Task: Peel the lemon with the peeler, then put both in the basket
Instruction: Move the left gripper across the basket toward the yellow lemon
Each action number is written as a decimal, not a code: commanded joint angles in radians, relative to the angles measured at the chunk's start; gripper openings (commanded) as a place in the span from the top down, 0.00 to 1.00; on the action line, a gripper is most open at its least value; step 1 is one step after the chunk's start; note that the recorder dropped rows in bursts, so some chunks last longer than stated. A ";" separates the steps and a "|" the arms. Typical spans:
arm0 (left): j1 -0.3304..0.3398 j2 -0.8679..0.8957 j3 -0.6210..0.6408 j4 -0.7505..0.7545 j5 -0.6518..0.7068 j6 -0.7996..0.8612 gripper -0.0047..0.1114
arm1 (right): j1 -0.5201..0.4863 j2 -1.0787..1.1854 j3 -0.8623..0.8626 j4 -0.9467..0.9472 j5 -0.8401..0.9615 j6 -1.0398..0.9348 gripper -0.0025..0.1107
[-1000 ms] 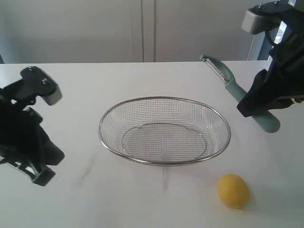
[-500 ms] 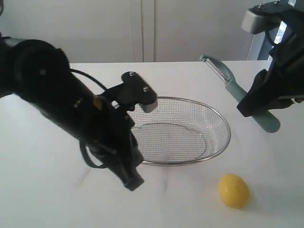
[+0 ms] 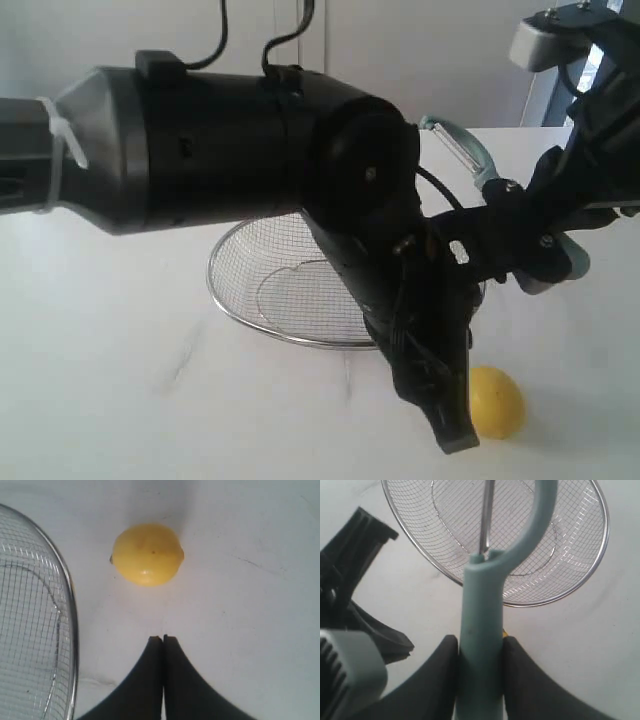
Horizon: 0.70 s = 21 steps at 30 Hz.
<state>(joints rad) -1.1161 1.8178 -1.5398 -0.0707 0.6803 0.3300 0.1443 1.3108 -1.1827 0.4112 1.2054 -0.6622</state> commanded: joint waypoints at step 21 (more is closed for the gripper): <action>-0.026 0.085 -0.007 -0.033 -0.081 0.768 0.63 | -0.006 -0.004 0.000 0.010 -0.008 -0.005 0.98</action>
<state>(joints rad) -1.1369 1.9068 -1.5436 -0.0858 0.5914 0.9417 0.1443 1.3108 -1.1827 0.4112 1.2035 -0.6622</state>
